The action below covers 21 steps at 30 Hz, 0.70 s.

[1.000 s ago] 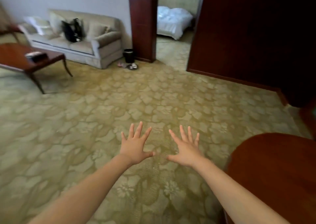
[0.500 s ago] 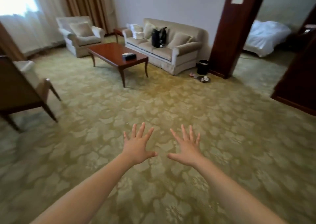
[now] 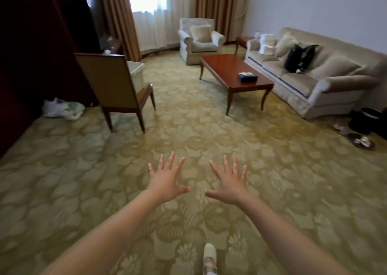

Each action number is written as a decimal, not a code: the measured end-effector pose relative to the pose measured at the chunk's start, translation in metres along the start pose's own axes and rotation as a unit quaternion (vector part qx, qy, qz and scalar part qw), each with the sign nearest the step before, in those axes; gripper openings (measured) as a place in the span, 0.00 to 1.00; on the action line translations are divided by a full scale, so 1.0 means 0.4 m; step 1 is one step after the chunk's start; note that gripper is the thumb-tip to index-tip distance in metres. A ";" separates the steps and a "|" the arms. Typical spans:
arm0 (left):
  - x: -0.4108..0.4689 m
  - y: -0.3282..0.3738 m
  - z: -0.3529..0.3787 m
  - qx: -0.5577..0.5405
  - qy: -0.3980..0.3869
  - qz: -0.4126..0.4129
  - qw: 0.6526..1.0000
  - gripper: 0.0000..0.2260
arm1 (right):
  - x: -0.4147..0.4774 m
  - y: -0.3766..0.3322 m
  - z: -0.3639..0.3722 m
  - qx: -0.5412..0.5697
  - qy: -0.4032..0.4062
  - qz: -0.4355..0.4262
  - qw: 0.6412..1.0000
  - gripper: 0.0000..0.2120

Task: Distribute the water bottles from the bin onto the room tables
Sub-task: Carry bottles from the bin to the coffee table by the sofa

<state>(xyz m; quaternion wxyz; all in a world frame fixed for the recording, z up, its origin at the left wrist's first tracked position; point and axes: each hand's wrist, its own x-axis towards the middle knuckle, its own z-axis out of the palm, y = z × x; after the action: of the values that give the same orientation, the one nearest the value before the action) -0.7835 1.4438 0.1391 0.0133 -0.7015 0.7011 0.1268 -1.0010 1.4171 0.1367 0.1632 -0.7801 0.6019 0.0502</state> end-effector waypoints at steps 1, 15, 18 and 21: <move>0.049 -0.013 -0.017 -0.002 0.002 -0.017 1.000 0.46 | 0.066 -0.002 -0.021 -0.006 -0.003 -0.015 1.000 0.50; 0.692 -0.139 -0.217 -0.039 0.037 -0.143 0.988 0.45 | 0.864 -0.014 -0.286 -0.039 -0.028 -0.134 0.990 0.50; 0.832 -0.198 -0.238 -0.046 0.032 -0.158 0.986 0.45 | 1.032 -0.038 -0.303 -0.049 -0.037 -0.151 0.987 0.49; 1.005 -0.282 -0.263 -0.043 0.021 -0.157 0.986 0.45 | 1.221 -0.083 -0.333 -0.059 -0.033 -0.161 0.985 0.49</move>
<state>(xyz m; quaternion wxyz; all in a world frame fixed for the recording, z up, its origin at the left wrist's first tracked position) -0.6617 1.0308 0.1437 -0.0121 -0.8056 0.5759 0.1383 -0.8530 0.9317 0.1342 0.1428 -0.8728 0.4591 0.0846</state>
